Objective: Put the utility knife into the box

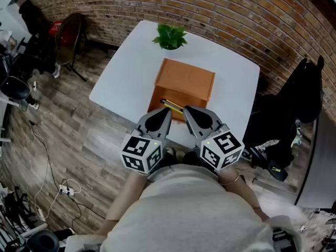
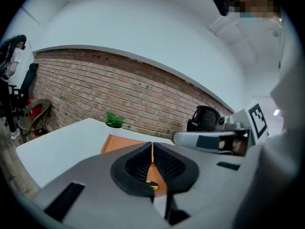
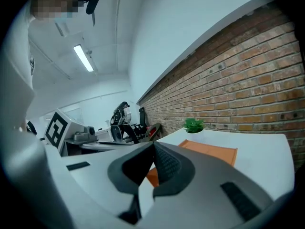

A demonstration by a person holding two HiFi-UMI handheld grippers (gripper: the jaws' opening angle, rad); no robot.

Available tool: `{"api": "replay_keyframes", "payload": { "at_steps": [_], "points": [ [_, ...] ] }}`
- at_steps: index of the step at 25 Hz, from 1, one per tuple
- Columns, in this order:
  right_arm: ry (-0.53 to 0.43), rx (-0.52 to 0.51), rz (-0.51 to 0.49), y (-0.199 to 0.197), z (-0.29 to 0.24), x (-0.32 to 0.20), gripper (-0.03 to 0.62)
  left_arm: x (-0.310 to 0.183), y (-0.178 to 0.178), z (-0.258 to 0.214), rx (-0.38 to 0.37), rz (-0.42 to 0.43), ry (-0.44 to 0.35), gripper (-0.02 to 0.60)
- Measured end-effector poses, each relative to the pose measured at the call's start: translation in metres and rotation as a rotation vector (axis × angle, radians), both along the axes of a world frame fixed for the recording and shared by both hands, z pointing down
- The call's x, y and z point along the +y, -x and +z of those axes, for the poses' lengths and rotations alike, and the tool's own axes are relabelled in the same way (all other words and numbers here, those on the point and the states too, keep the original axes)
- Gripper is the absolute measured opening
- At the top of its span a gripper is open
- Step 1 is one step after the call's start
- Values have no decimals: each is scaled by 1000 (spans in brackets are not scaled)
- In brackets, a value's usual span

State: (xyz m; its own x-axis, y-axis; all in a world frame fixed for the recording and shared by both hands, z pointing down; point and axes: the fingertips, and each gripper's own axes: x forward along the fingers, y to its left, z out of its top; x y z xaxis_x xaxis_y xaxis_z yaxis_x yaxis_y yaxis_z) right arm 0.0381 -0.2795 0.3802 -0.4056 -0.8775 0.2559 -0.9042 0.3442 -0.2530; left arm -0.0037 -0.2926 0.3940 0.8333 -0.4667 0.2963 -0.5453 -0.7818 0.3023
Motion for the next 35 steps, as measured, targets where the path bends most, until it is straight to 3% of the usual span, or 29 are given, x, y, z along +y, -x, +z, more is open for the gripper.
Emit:
{"api": "replay_keyframes", "payload": {
  "at_steps": [35],
  "points": [
    [25,-58,17,-5,9,-3,-2,-3,-5,9,-20,18,31,14]
  ]
}}
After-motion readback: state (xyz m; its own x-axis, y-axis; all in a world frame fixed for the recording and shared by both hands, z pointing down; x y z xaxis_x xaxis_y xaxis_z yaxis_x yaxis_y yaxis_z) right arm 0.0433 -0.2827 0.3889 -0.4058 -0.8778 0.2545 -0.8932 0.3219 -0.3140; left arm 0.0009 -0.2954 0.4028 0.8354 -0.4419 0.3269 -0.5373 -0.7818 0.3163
